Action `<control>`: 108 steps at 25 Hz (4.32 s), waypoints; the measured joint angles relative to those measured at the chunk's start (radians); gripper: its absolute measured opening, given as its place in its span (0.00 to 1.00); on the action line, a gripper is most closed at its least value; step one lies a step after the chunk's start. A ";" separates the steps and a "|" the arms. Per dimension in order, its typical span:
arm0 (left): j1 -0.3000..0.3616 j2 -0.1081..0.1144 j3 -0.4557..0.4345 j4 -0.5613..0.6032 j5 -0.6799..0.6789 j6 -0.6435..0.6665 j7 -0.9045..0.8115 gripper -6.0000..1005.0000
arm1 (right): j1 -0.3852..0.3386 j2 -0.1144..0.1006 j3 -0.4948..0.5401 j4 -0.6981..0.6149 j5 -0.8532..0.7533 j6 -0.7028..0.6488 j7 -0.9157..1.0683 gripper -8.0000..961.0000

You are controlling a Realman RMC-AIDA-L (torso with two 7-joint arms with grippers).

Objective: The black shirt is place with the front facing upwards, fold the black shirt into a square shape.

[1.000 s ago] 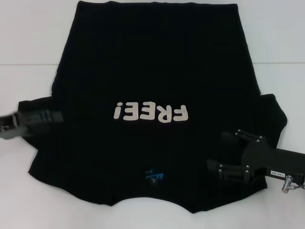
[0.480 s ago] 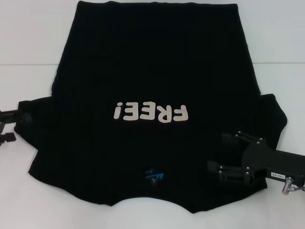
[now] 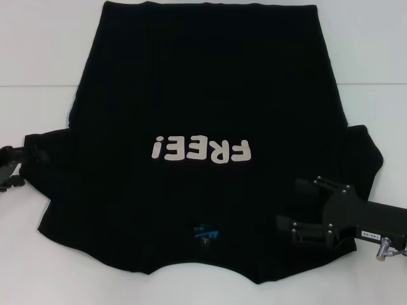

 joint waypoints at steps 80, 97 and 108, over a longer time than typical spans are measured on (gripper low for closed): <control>-0.046 -0.040 0.117 0.116 0.002 -0.149 0.013 0.03 | 0.007 0.000 0.003 0.011 0.002 -0.009 0.000 0.98; -0.111 -0.048 0.166 0.132 -0.006 -0.026 0.001 0.03 | 0.008 0.000 0.005 0.014 0.003 -0.003 0.000 0.98; -0.115 -0.061 0.179 0.137 -0.006 0.036 0.012 0.05 | 0.009 0.000 0.006 0.015 0.011 -0.001 0.000 0.98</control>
